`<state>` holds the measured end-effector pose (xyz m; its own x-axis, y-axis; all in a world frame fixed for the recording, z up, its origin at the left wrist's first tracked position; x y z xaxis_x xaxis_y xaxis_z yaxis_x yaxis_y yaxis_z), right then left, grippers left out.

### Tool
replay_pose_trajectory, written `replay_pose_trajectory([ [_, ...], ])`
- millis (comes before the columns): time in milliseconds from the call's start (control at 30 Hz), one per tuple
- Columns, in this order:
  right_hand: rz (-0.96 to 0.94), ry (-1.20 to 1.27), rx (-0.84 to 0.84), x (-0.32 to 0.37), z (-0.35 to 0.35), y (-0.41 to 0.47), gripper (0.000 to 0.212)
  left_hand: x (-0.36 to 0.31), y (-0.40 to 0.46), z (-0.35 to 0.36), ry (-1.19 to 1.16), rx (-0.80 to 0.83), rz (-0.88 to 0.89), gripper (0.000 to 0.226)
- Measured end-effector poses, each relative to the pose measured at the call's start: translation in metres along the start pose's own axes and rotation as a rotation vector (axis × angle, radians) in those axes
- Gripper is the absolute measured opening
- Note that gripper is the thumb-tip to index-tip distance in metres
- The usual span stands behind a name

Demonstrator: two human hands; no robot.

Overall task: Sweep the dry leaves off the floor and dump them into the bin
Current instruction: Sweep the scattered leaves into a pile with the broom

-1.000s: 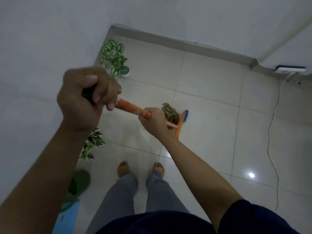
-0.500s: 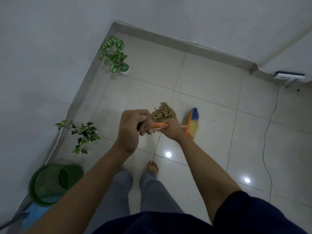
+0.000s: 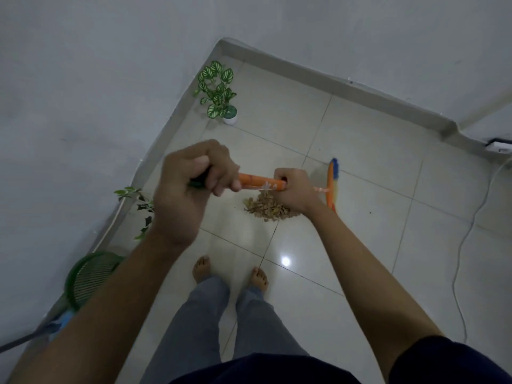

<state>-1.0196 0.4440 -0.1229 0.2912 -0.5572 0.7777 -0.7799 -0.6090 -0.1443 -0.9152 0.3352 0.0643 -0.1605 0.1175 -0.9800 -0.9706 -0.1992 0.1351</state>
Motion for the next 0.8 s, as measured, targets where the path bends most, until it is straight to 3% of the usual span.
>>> replay_pose_trajectory([
  [100,0.073,-0.006,-0.023,-0.033,-0.013,0.009,0.022,0.039,0.001,0.011,0.049,-0.095,-0.12,0.031],
  [267,0.187,0.096,-0.01,-0.068,0.01,0.012,0.018,0.074,-0.012,0.03,0.156,-0.151,-0.198,0.024],
  [467,0.097,0.129,0.196,-0.034,0.062,0.0,0.037,0.053,-0.033,0.016,0.168,-0.186,-0.143,0.022],
  [600,0.041,0.144,0.274,-0.013,0.077,-0.011,0.038,0.029,-0.05,0.008,0.128,-0.185,-0.076,0.026],
  [800,-0.033,0.09,0.157,0.028,0.057,-0.021,0.037,-0.008,-0.063,-0.007,0.022,-0.168,0.038,0.029],
])
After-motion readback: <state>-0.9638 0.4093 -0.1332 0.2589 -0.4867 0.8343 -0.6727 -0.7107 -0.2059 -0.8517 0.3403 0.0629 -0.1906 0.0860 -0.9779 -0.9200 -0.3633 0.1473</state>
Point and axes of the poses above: each hand's wrist, its own y-axis towards the middle knuckle, its own z-axis out of the palm, x = y × z, the point moved 10 cm from there along y, towards the middle knuckle, and after that the axes turned 3 degrees about y, right-handed, at the moved point
